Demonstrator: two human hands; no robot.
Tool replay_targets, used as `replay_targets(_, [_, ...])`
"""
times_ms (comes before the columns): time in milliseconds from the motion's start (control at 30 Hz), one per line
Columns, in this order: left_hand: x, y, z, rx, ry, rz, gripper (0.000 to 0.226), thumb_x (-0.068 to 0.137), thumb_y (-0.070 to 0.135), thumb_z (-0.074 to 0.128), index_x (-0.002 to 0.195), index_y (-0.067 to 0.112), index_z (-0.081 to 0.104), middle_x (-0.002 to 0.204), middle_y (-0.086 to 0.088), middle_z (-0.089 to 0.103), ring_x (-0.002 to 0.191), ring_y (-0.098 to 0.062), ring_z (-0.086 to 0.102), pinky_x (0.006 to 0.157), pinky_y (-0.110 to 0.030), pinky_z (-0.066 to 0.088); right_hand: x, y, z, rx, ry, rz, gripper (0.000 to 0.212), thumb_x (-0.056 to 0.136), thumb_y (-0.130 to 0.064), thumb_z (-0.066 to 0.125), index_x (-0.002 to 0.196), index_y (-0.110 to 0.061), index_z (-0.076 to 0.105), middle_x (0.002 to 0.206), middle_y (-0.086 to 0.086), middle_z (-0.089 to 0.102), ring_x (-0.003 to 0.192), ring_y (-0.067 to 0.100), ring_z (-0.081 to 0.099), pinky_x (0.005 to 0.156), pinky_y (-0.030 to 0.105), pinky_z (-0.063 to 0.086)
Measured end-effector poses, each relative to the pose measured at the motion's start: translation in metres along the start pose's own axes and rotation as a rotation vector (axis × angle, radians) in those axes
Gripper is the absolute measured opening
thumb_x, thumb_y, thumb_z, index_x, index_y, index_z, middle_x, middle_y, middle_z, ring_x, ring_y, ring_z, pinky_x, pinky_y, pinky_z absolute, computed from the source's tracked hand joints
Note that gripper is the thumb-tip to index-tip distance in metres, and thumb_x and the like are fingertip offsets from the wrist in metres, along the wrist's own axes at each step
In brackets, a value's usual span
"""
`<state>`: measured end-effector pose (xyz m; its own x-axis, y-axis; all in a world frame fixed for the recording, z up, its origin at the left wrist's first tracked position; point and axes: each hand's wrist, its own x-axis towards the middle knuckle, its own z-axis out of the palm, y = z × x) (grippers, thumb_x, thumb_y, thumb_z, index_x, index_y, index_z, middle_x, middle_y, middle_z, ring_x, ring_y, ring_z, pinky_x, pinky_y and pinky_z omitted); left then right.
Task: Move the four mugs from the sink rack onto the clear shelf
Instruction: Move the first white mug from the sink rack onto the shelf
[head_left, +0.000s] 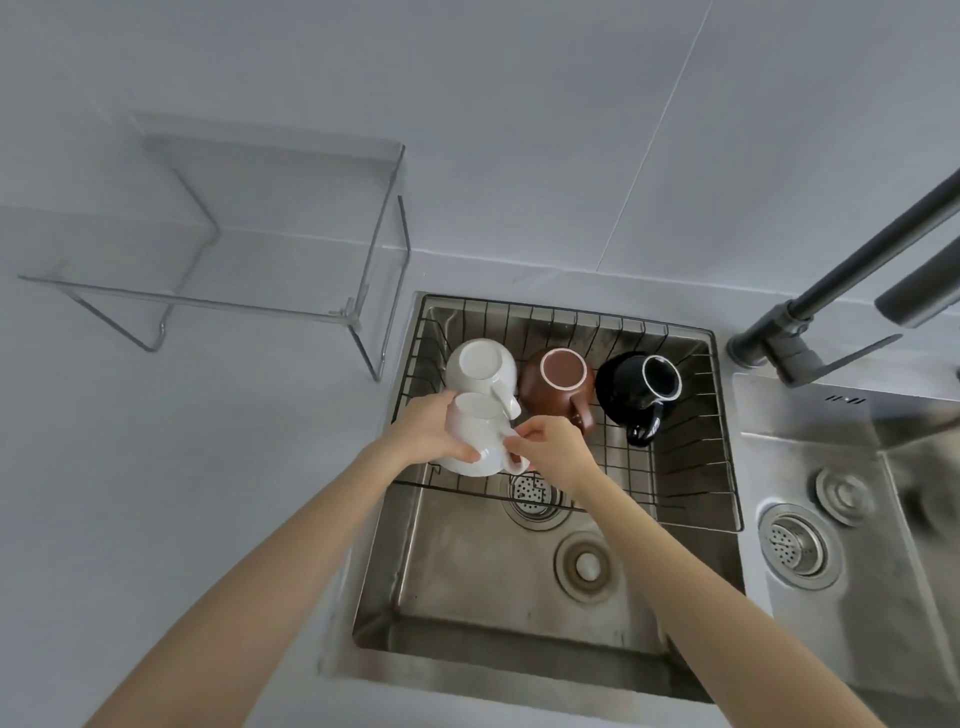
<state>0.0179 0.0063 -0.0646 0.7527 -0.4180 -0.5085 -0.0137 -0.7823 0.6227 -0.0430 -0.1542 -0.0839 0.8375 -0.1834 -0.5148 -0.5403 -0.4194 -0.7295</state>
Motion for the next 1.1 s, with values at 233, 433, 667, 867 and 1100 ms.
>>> replay_targets(233, [-0.009, 0.004, -0.007, -0.018, 0.124, 0.029, 0.074, 0.051, 0.028, 0.084, 0.117, 0.013, 0.056, 0.114, -0.006, 0.064, 0.103, -0.023, 0.058, 0.086, -0.036, 0.048, -0.006, -0.016, -0.016, -0.061, -0.010, -0.054, 0.017, 0.078, -0.017, 0.066, 0.084, -0.002, 0.069, 0.082, 0.019, 0.070, 0.074, 0.020, 0.059, 0.078, 0.039, 0.053])
replay_targets(433, [-0.043, 0.040, -0.064, -0.067, 0.372, 0.250, 0.071, 0.047, 0.033, 0.085, 0.113, 0.021, 0.059, 0.100, 0.004, 0.067, 0.089, -0.014, 0.059, 0.076, -0.026, 0.047, -0.045, -0.084, -0.055, -0.033, 0.106, -0.259, 0.003, 0.079, -0.020, 0.067, 0.077, -0.021, 0.069, 0.082, 0.004, 0.072, 0.065, 0.002, 0.063, 0.063, 0.015, 0.050])
replay_targets(667, [-0.080, 0.045, -0.162, -0.159, 0.604, 0.420, 0.076, 0.043, 0.029, 0.087, 0.113, 0.022, 0.059, 0.106, 0.002, 0.068, 0.097, -0.015, 0.061, 0.092, -0.031, 0.049, -0.068, -0.192, -0.042, 0.042, 0.280, -0.475, 0.008, 0.078, -0.022, 0.069, 0.082, -0.015, 0.070, 0.072, 0.003, 0.073, 0.057, 0.003, 0.059, 0.053, 0.009, 0.045])
replay_targets(867, [-0.080, 0.004, -0.238, -0.187, 0.709, 0.450, 0.075, 0.045, 0.024, 0.087, 0.113, 0.015, 0.058, 0.104, -0.001, 0.068, 0.099, -0.023, 0.061, 0.094, -0.040, 0.049, -0.038, -0.267, 0.008, 0.023, 0.329, -0.554, 0.011, 0.078, -0.020, 0.068, 0.086, -0.013, 0.070, 0.071, 0.002, 0.071, 0.068, 0.010, 0.061, 0.060, 0.012, 0.045])
replay_targets(1100, [-0.057, -0.065, -0.305, -0.188, 0.727, 0.371, 0.070, 0.049, 0.015, 0.086, 0.113, 0.011, 0.056, 0.099, 0.007, 0.058, 0.092, -0.014, 0.054, 0.084, -0.024, 0.043, 0.025, -0.329, 0.080, -0.004, 0.268, -0.560, 0.016, 0.078, -0.018, 0.068, 0.089, -0.008, 0.070, 0.065, -0.004, 0.065, 0.063, 0.004, 0.059, 0.066, 0.019, 0.047])
